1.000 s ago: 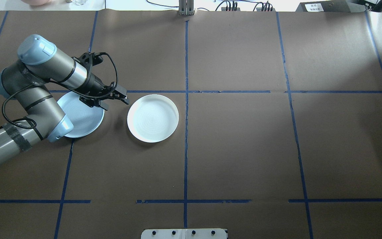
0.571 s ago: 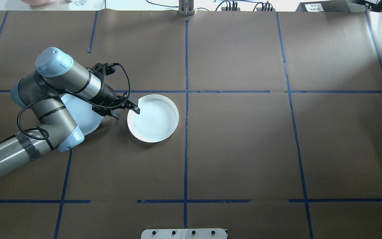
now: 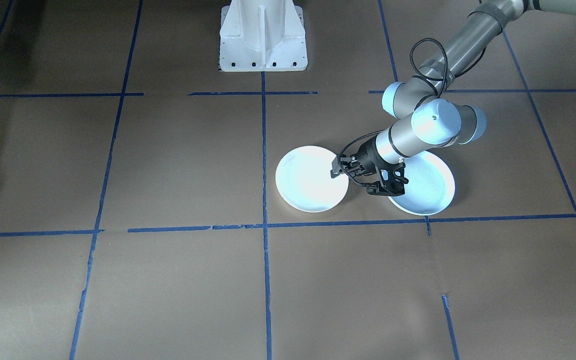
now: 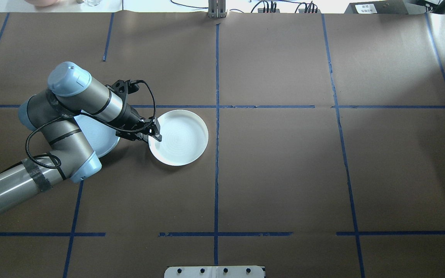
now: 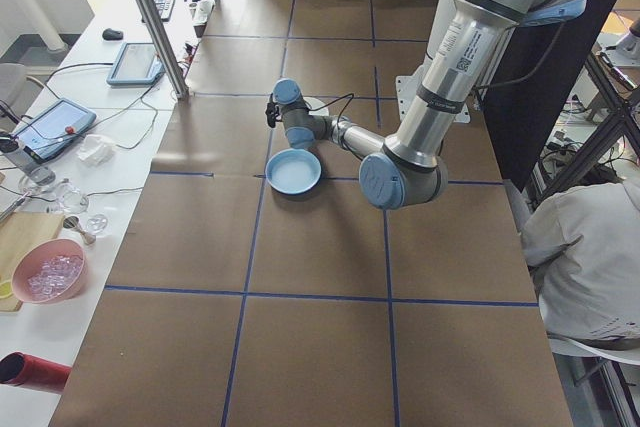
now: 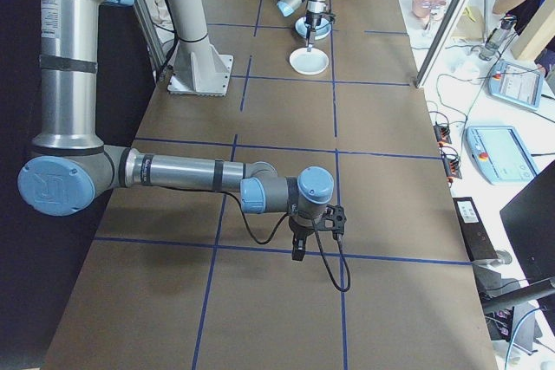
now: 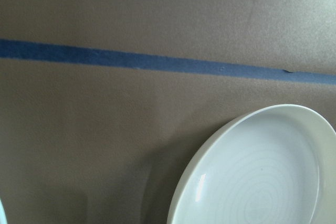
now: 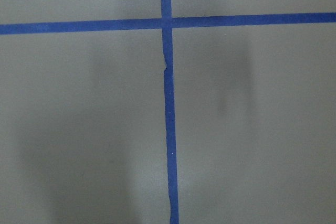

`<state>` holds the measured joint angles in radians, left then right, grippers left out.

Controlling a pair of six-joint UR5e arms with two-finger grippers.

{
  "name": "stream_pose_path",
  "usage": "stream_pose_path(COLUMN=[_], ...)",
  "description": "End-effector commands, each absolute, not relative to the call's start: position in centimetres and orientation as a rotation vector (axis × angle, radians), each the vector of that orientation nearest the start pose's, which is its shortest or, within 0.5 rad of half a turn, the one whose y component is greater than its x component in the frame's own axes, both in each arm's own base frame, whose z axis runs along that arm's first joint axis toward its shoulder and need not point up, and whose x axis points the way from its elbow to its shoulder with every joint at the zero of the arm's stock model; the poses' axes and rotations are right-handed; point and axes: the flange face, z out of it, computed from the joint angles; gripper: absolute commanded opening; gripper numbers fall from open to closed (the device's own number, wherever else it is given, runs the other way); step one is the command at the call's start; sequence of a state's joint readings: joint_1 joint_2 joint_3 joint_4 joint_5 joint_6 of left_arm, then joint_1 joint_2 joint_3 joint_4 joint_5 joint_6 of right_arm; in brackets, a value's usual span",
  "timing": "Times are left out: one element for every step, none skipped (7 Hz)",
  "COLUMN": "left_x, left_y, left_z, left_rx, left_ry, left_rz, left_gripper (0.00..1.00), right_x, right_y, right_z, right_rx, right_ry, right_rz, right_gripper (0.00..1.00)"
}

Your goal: Stack plate in center

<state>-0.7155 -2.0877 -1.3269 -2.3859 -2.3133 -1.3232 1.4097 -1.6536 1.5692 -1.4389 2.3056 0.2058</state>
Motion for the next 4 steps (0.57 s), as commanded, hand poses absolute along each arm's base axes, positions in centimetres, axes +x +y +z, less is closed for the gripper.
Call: stream_pose_path(left_x=[48.4,47.8,46.5,44.4], left_y=[-50.8,-51.1,-51.3,-51.8], left_z=[37.1,36.7,35.2,34.7], left_rx=[-0.111,-0.106,-0.085,-0.06], left_ry=[1.219,1.229,1.256,1.269], left_rz=[-0.003,-0.004,-0.011,-0.027], left_gripper=[0.0,0.0,0.0,0.0], right_x=[-0.8,-0.8,-0.8,-0.8], right_y=[-46.3,-46.3,-46.3,-46.3], right_z=[68.8,68.8,68.8,68.8], right_rx=[-0.089,-0.089,-0.089,-0.089], right_ry=[-0.731,-0.731,-0.731,-0.731], right_rz=[0.025,0.025,0.025,0.025], right_gripper=[1.0,1.0,1.0,1.0])
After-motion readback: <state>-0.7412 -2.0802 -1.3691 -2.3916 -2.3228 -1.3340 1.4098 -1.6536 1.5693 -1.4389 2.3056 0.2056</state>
